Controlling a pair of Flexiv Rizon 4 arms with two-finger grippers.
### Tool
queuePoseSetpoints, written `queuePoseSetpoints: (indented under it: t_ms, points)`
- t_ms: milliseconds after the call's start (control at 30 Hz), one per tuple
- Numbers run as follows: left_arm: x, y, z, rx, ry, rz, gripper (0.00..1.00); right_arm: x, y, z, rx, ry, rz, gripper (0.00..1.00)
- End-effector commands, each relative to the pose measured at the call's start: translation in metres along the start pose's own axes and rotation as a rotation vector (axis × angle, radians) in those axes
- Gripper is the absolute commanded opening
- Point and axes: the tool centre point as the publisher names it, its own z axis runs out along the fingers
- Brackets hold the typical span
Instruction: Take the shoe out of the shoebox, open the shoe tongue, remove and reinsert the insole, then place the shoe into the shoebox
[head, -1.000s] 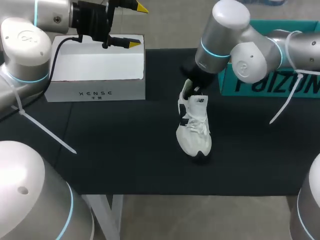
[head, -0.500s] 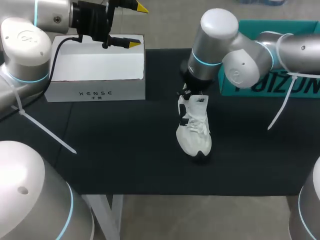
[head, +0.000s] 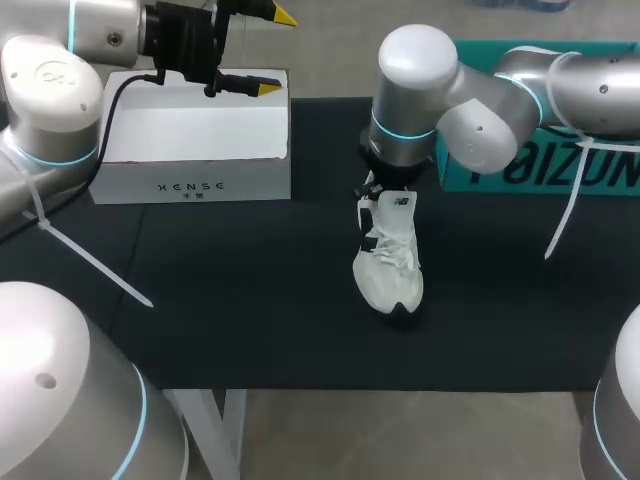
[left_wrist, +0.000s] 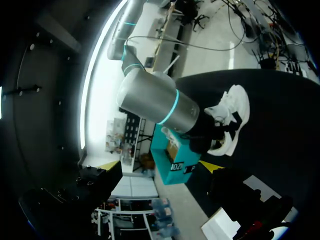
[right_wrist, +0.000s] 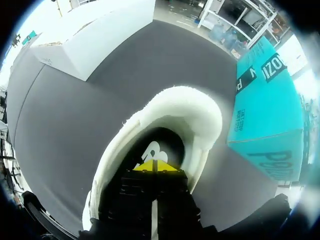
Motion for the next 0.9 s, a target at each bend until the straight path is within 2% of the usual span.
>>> queuePoseSetpoints:
  t_ms: [33,267,367,600,733,900]
  points:
    - [0.0,0.0,-0.001,0.0,0.004,0.0,1.0,-0.001,-0.007,-0.01,-0.032,0.009,0.009,0.0]
    - [0.0,0.0,-0.001,0.0,0.004,0.0,1.0,-0.006,0.0,-0.035,-0.11,0.005,0.049,0.0]
    - [0.0,0.0,-0.001,0.0,0.004,0.0,1.0,-0.01,0.002,-0.044,-0.113,-0.007,0.06,0.0]
    - [0.0,0.0,-0.001,0.0,0.004,0.0,1.0,-0.003,-0.007,-0.05,-0.023,-0.014,0.132,0.0]
    - [0.0,0.0,-0.001,0.0,0.004,0.0,1.0,0.002,-0.009,-0.053,-0.041,-0.009,0.219,0.0]
    - [0.0,0.0,-0.001,0.0,0.004,0.0,1.0,0.004,-0.011,-0.051,-0.106,0.034,0.312,0.0]
